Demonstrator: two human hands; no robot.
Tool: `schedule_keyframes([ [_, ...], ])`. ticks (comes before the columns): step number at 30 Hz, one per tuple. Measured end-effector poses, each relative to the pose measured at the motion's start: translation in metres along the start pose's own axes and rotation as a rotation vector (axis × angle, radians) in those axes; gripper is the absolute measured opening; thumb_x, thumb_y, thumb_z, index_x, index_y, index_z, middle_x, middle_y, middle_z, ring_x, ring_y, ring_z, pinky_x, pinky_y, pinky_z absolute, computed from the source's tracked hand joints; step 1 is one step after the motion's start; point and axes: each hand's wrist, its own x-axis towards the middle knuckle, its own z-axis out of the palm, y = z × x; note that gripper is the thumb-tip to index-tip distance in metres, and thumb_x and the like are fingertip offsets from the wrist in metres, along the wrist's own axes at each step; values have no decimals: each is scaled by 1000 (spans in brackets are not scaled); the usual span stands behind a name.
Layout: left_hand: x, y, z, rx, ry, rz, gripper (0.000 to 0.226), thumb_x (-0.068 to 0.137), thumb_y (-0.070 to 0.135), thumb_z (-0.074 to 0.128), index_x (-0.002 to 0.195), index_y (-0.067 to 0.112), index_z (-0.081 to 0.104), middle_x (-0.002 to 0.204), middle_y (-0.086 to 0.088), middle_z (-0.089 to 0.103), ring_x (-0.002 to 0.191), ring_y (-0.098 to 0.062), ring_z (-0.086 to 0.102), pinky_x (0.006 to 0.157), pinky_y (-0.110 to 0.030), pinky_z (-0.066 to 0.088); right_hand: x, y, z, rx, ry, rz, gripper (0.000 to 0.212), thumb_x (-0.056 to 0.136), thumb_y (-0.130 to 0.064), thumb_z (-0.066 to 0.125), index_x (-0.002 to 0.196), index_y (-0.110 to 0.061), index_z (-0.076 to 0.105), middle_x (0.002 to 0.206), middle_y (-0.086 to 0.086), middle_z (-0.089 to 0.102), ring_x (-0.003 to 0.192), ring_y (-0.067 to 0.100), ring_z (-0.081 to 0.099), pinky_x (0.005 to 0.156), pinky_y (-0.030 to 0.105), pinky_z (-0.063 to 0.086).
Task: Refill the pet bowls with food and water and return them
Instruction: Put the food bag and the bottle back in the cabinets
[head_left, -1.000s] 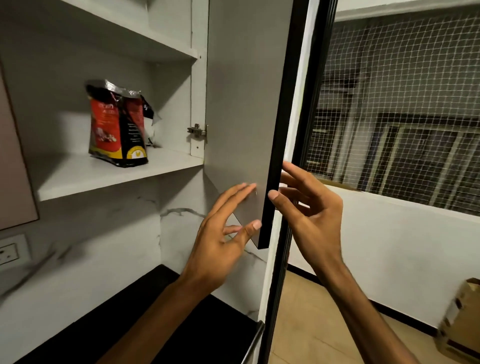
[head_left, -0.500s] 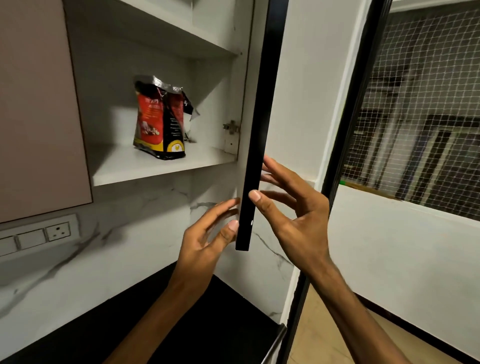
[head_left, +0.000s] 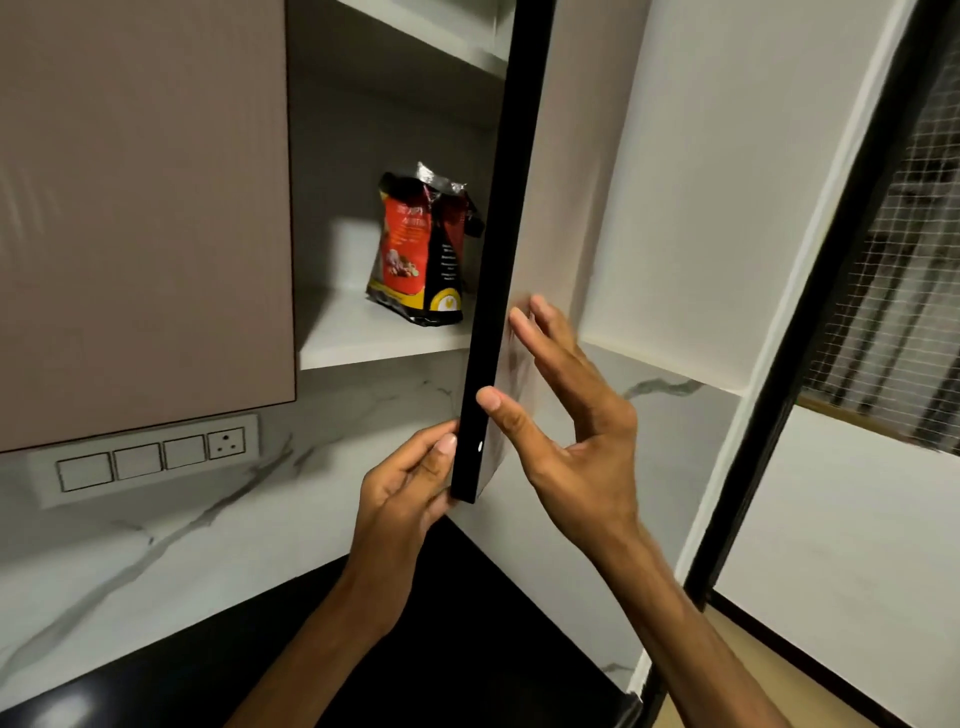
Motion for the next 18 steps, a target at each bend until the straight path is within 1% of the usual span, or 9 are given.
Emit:
schedule_keyframes([
  [2,2,2,-6,-29,41,-17,45,91,38,57,127,16,71,124,-2,76,121,-20,70,104,-37,56,4,2,11,22,-15,-2,62,89,-27,77,147,-20,54,162,0,44,153,10,34,124,30,31],
  [6,9,4,-18,-104,117,-68,49,92,38,59,131,9,69,127,-11,74,121,-26,70,113,-52,46,11,6,30,31,-46,-18,62,90,-29,76,147,-22,53,165,0,38,155,7,29,124,25,29],
  [8,13,4,-24,-164,147,-82,43,100,31,58,133,5,66,128,-14,73,122,-25,69,116,-56,43,14,9,39,27,-58,-24,63,90,-27,77,147,-21,53,166,1,36,156,8,27,124,24,28],
  [10,15,5,-29,-238,165,-103,39,107,26,49,135,3,63,130,-13,72,125,-24,67,118,-57,41,17,14,48,29,-68,-35,63,89,-21,80,147,-19,54,167,2,34,156,10,26,126,29,28],
  [12,15,9,-33,-314,186,-138,40,108,28,44,136,6,64,133,-11,71,129,-27,65,120,-55,38,19,19,58,32,-80,-41,64,89,-19,81,147,-19,54,168,4,32,157,12,25,127,37,28],
  [14,16,10,-37,-416,211,-184,36,108,28,45,125,11,71,133,-9,72,128,-29,65,118,-53,39,22,24,67,31,-89,-46,64,90,-19,81,147,-19,54,169,4,30,158,14,23,128,46,28],
  [15,16,11,-39,-474,238,-202,35,108,26,45,112,13,77,131,-9,72,127,-28,66,116,-54,41,23,28,72,26,-97,-47,64,90,-21,80,148,-20,53,170,4,28,159,15,22,127,51,28],
  [17,19,11,-45,-567,286,-199,45,107,22,42,86,16,82,131,-13,72,128,-30,65,116,-55,40,25,35,80,7,-112,-49,63,92,-25,78,149,-23,52,171,2,26,159,15,19,125,60,27],
  [18,20,11,-47,-602,298,-190,46,105,21,41,84,15,81,132,-16,71,129,-32,64,118,-56,38,26,39,84,-7,-117,-50,63,92,-27,77,149,-25,52,171,0,24,160,15,18,123,64,27],
])
